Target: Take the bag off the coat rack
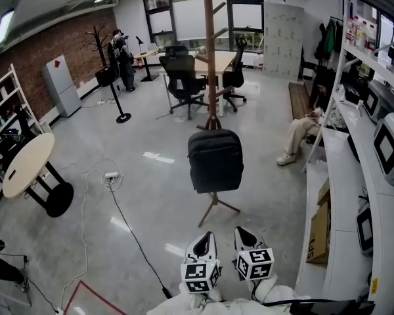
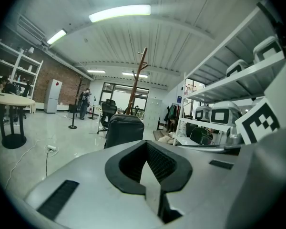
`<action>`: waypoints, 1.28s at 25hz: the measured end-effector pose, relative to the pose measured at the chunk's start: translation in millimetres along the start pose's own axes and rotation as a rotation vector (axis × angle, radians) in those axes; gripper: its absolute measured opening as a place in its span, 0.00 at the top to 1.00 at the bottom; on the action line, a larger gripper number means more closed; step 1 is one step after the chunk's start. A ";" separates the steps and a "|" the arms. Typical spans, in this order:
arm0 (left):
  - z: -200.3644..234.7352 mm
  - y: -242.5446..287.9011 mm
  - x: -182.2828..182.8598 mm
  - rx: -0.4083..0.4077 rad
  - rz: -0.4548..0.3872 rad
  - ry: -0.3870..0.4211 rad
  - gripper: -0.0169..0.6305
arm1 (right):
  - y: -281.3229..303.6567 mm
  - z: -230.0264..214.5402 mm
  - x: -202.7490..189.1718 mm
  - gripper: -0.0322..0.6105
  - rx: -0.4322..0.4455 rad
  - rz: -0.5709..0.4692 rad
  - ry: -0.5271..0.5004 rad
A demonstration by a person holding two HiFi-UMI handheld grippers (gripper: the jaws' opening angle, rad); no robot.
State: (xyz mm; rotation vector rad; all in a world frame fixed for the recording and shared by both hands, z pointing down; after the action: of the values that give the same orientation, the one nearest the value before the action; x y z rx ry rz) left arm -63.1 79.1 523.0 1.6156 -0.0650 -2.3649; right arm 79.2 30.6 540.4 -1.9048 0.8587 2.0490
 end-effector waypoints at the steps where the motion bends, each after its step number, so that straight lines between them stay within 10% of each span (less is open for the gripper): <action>1: 3.2 2.8 1.6 -0.001 0.002 0.000 0.97 | 4.6 1.0 1.0 0.93 0.001 0.002 0.001; 32: 66.9 65.4 21.6 -0.030 0.050 -0.020 0.97 | 88.8 1.1 13.8 0.93 -0.044 0.037 0.021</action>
State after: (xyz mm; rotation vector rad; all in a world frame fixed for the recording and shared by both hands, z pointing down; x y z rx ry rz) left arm -118.8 3.0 541.0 1.5591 -0.0724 -2.3336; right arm 29.5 -43.6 550.8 -1.9507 0.8673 2.0897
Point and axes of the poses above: the fingertips, and each gripper's own axes: y forward along the fingers, z to its left, x out of its top, the point moved 7 cm from there along -y, backward along the fingers, and after that the axes turned 10 degrees about -y, right-handed, at the moved point
